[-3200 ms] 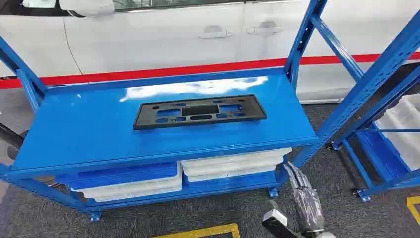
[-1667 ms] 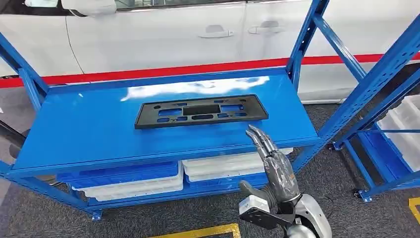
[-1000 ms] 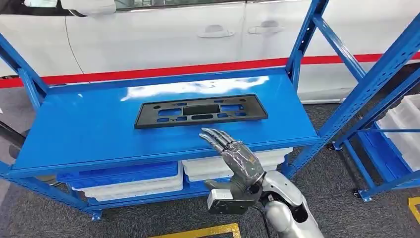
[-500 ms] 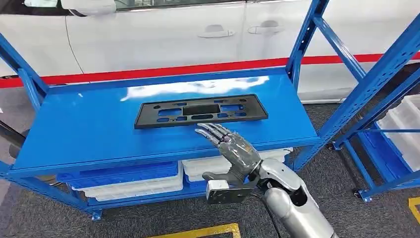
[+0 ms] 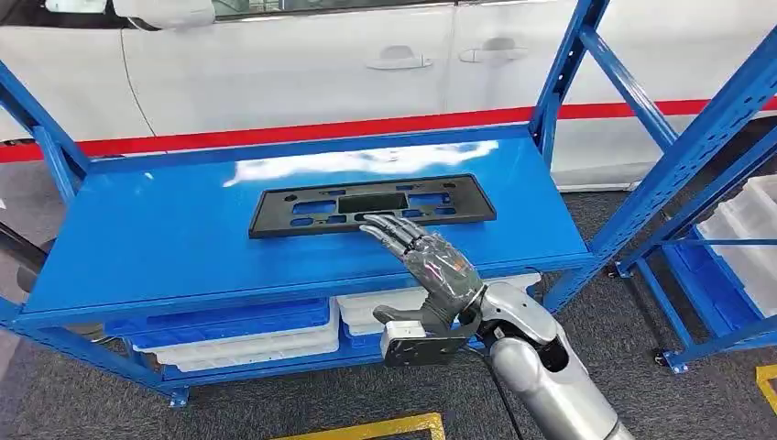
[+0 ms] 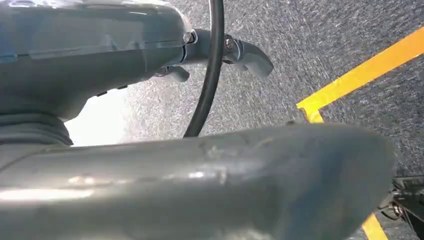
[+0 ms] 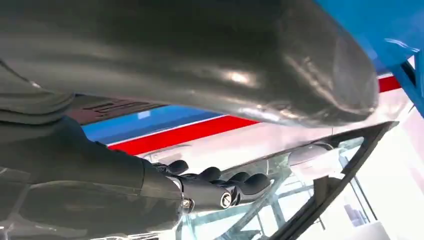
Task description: Take the parts from the cabinet and place them on the table.
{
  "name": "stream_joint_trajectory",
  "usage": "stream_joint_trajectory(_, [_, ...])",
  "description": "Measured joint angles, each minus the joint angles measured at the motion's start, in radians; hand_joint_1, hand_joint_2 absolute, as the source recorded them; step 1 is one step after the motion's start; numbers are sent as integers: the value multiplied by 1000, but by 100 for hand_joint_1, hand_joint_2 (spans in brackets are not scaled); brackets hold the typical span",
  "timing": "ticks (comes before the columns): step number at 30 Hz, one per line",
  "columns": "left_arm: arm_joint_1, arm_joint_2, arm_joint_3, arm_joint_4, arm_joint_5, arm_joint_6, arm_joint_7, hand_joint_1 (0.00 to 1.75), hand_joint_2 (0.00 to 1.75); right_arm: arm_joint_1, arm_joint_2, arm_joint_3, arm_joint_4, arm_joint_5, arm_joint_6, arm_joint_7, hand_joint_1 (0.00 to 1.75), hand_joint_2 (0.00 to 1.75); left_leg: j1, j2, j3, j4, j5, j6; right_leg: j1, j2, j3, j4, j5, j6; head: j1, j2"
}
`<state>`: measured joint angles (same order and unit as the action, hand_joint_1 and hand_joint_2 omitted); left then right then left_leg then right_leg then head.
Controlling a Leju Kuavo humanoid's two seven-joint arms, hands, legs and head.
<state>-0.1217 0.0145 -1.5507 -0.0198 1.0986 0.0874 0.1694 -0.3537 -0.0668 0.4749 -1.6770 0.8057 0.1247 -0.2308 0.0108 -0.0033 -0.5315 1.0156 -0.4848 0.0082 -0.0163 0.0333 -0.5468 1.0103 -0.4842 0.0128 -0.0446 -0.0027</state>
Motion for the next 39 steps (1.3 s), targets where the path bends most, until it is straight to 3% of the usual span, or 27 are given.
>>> stream_joint_trajectory(20, [-1, -2, 0, 0, -26, -13, -15, 0, 0, -38, 0, 41, 7, 3, 34, 21, 0, 0, 0, 0, 0, 0, 0, 0, 0, 0, 0, 0, 0, 0, 0, 0])
stream_joint_trajectory(28, [-7, -5, 0, 0, -55, -31, -36, 0, 0, -159, 0, 105, 155, 28, 56, 66, 0, 0, 0, -4, -2, 0, 3, -1, 0, -5, 0, 0, 1, 0, 0, 0])
stream_joint_trajectory(39, [-7, -11, 0, 0, -64, -31, -40, 0, 0, -205, -5, 119, 223, 29, 53, 72, 0, 0, 0, -8, -4, 0, 4, -1, 0, -10, 0, 1, 1, 0, 0, 0])
